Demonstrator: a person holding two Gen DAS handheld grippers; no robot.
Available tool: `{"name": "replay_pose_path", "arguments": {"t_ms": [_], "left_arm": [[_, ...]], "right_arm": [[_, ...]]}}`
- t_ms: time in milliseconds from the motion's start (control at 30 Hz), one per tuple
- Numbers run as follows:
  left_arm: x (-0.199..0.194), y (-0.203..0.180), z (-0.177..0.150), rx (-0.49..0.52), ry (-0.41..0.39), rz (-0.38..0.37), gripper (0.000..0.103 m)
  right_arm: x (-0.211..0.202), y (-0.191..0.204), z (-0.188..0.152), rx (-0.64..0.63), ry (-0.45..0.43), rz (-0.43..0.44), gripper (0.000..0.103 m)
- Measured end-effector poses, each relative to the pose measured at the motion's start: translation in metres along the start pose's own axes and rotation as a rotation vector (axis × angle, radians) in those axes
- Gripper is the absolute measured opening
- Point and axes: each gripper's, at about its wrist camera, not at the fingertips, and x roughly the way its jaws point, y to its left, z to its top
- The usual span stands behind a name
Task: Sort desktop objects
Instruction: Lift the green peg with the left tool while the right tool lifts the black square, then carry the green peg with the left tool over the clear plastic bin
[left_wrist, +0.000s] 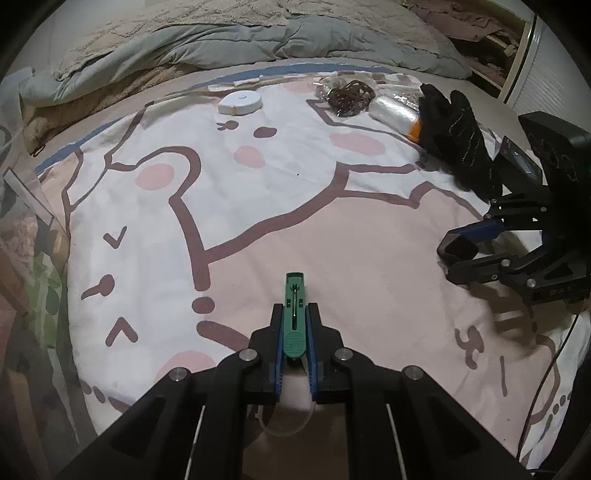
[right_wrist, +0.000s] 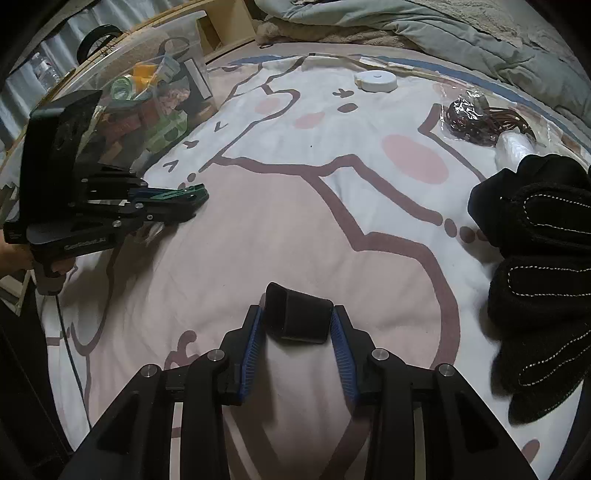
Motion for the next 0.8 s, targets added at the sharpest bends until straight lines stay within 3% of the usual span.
{"name": "replay_pose_path", "arguments": {"t_ms": [333, 800], "left_arm": [[-0.038, -0.01, 0.007, 0.034, -0.049, -0.013, 0.011], [-0.14, -0.026, 0.023, 0.065, -0.162, -0.024, 0.011]], "right_arm": [[-0.02, 0.008, 0.0, -0.008, 0.004, -0.062, 0.038], [-0.114, 0.041, 0.048, 0.056, -0.224, -0.197, 0.037]]}}
